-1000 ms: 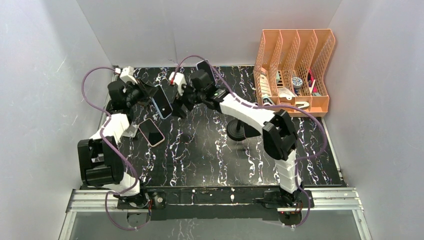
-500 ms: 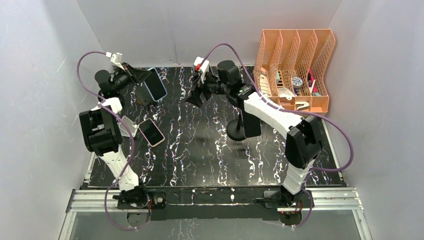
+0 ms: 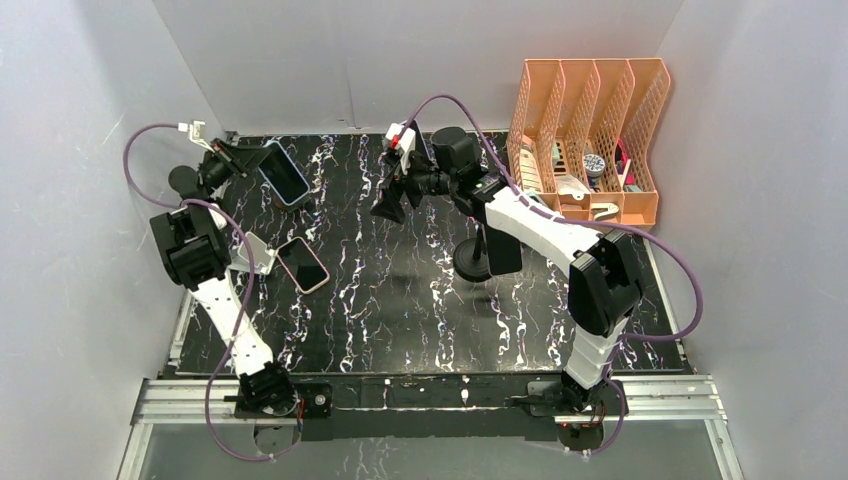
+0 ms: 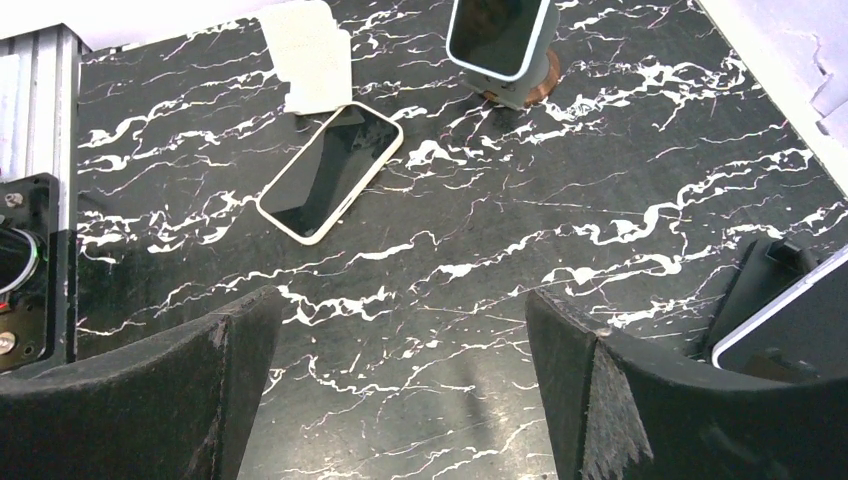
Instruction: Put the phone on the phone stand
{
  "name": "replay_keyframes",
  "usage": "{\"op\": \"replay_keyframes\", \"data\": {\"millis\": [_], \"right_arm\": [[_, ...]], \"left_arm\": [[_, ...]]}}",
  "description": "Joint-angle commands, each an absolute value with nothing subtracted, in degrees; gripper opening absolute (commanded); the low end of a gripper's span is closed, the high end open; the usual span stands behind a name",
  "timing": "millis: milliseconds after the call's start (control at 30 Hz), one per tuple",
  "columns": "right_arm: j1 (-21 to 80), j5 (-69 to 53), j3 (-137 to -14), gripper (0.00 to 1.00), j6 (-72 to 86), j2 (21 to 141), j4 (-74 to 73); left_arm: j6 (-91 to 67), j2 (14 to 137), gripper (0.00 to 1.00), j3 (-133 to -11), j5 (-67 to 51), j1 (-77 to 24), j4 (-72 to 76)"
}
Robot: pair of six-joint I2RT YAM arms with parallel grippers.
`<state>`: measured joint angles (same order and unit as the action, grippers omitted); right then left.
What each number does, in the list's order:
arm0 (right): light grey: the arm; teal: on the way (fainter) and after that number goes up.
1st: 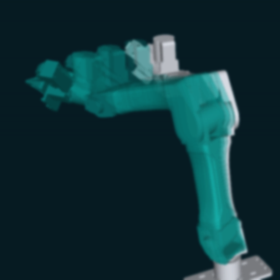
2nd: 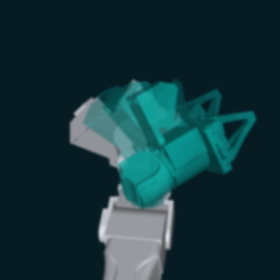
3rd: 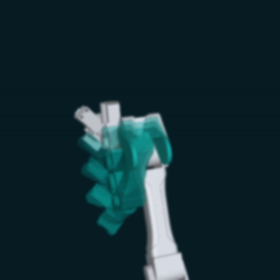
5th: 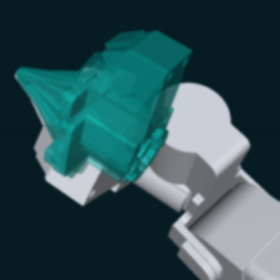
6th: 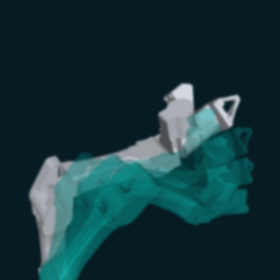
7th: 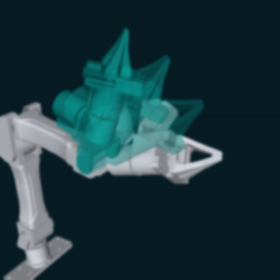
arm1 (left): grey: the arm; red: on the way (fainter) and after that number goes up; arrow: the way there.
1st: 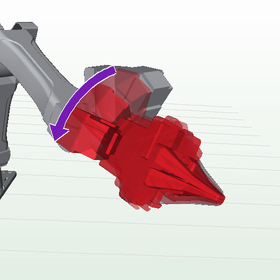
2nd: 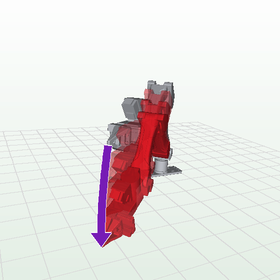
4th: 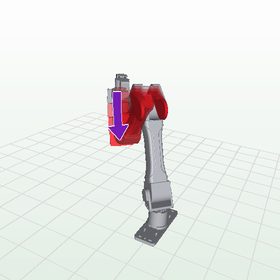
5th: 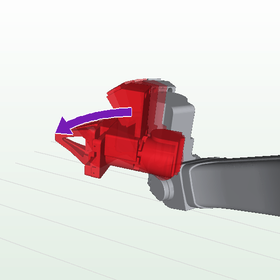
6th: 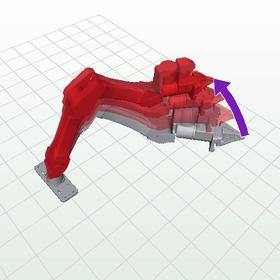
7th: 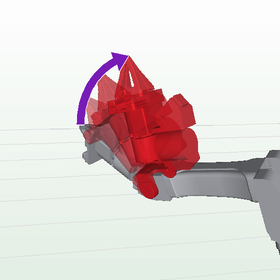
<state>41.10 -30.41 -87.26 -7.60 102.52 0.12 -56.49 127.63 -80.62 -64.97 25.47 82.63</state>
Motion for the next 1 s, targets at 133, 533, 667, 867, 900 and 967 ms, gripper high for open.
{"op": "replay_keyframes", "data": {"millis": [133, 533, 667, 867, 900, 967], "right_arm": [[41.1, -32.3, -86.4, 0.99, -6.3, 104.9, 1.3], [41.1, -33.9, -86.8, 0.99, -6.7, 106.9, 0.1], [41.0, -34.4, -86.7, 0.99, -6.7, 107.2, 0.1], [41.1, -34.5, -86.6, 0.99, -7.1, 107.3, -1.5], [41.1, -34.5, -86.5, 0.99, -7.1, 107.4, -1.5], [41.1, -34.7, -86.4, 0.99, -7.1, 107.4, -1.5]], "left_arm": [[-65.2, 131.9, 0.0, -84.1, -63.5, 26.0, 102.5], [-60.9, 133.7, 0.0, -86.8, -63.6, 27.2, 101.7], [-57.5, 133.3, 0.0, -85.5, -62.9, 27.9, 100.9], [-50.1, 132.3, 0.0, -82.4, -61.0, 27.9, 97.0], [-50.1, 132.5, 0.0, -82.4, -61.0, 27.9, 97.0], [-50.3, 133.2, 0.0, -82.4, -60.9, 27.8, 96.9]]}}
